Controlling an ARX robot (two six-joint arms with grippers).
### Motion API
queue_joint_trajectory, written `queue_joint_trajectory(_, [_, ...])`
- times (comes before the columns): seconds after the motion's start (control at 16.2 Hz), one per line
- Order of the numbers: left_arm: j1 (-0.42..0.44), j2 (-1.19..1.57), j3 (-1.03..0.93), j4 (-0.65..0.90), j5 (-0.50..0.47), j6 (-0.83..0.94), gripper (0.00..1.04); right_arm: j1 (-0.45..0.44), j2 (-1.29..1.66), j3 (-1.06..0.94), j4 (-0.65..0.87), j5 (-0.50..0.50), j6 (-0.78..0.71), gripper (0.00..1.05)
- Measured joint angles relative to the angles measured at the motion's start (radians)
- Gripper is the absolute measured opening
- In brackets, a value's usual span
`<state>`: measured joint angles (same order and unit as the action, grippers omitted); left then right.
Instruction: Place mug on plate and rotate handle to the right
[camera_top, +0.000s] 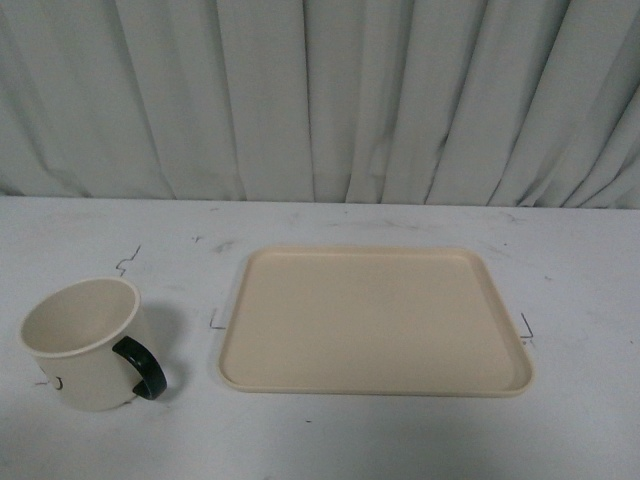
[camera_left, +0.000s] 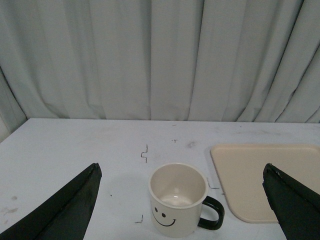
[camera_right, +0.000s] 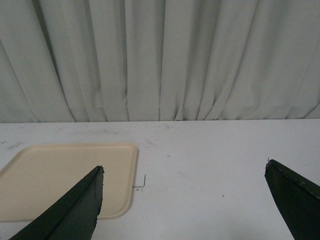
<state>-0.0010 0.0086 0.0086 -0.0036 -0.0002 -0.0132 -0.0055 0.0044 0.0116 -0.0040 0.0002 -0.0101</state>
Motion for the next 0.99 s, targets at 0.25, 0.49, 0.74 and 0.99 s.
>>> queue_joint_trajectory(0.25, [0.0,0.0,0.0,0.0,0.0,0.0,0.98,0.0,0.0,0.0,0.0,0.0,0.0,0.98])
queue_joint_trajectory(0.49, [0.0,0.0,0.0,0.0,0.0,0.0,0.98,0.0,0.0,0.0,0.0,0.0,0.0,0.98])
queue_joint_trajectory(0.74, [0.0,0.0,0.0,0.0,0.0,0.0,0.98,0.0,0.0,0.0,0.0,0.0,0.0,0.98])
queue_joint_trajectory(0.99, [0.0,0.0,0.0,0.0,0.0,0.0,0.98,0.0,0.0,0.0,0.0,0.0,0.0,0.98])
